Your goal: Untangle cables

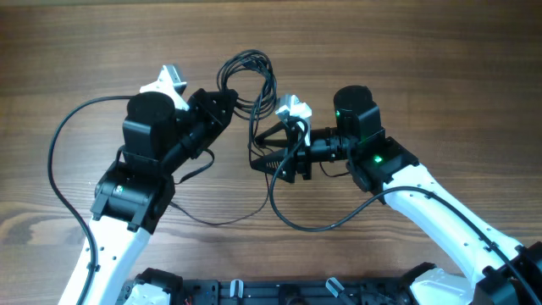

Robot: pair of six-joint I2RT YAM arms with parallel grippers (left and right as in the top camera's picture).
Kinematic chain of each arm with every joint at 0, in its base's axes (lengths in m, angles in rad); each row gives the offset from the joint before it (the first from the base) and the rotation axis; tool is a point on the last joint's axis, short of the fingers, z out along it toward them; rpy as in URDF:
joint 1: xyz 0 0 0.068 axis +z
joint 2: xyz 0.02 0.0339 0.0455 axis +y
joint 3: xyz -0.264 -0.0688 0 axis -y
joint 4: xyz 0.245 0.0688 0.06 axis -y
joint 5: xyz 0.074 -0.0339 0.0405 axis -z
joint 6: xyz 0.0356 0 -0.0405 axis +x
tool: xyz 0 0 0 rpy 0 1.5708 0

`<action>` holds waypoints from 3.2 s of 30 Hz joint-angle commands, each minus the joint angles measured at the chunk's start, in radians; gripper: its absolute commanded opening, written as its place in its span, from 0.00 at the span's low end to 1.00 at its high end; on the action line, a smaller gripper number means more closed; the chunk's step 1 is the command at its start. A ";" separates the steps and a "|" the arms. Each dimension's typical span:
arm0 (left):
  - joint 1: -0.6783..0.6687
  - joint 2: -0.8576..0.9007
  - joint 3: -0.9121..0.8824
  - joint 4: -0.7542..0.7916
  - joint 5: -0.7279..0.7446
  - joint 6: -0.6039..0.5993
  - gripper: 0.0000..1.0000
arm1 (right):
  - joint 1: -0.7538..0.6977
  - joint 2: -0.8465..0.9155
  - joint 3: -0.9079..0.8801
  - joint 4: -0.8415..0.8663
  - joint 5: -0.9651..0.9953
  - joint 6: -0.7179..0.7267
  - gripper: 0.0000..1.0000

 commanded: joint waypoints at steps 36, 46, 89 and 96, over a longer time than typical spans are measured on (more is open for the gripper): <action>0.016 -0.015 0.002 0.006 0.009 0.277 0.04 | 0.017 0.011 0.007 -0.096 0.079 0.267 0.04; -0.063 0.044 0.002 -0.019 0.006 0.527 0.04 | -0.044 -0.032 0.008 -0.075 -0.004 0.384 0.05; -0.208 0.066 0.002 0.034 0.237 0.879 0.04 | -0.183 -0.042 0.008 0.022 0.161 0.615 0.12; -0.081 0.048 0.002 -0.016 0.293 0.879 0.04 | -0.288 -0.042 0.008 -0.065 0.161 0.514 0.79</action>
